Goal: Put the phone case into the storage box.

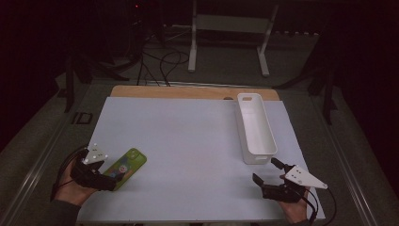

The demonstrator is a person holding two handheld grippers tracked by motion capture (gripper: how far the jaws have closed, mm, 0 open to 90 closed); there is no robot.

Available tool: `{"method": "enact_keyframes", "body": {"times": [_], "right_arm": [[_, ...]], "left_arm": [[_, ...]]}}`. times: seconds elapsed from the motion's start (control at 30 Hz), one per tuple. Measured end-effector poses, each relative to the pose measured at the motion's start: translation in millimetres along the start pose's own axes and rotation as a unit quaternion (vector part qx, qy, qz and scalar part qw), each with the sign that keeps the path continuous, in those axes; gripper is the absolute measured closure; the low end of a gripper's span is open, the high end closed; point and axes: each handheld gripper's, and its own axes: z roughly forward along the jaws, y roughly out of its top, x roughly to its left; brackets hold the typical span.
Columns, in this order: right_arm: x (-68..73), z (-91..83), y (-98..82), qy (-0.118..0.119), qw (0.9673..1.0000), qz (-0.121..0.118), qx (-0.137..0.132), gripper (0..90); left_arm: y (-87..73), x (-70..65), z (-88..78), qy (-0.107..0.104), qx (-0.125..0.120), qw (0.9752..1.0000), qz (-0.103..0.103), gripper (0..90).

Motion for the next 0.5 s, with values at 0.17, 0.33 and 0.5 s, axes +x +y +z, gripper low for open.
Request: {"method": "enact_keyframes", "body": {"times": [0.17, 0.33, 0.5], "right_arm": [[-0.1, 0.0, -0.1, 0.0, 1.0, 0.0, 0.0, 7.9], [0.2, 0.5, -0.2, 0.0, 1.0, -0.001, 0.001, 7.9], [0.1, 0.4, -0.2, 0.0, 1.0, 0.001, 0.001, 7.9]], "left_arm": [[0.0, 0.9, 3.3, 0.0, 0.008, 0.9999, -0.005, 0.0], [-0.3, 2.1, 7.2, 0.001, 0.02, 0.9997, -0.01, 0.0], [-0.6, 3.4, 11.1, 0.003, 0.033, 0.9994, -0.012, 0.0]]}}
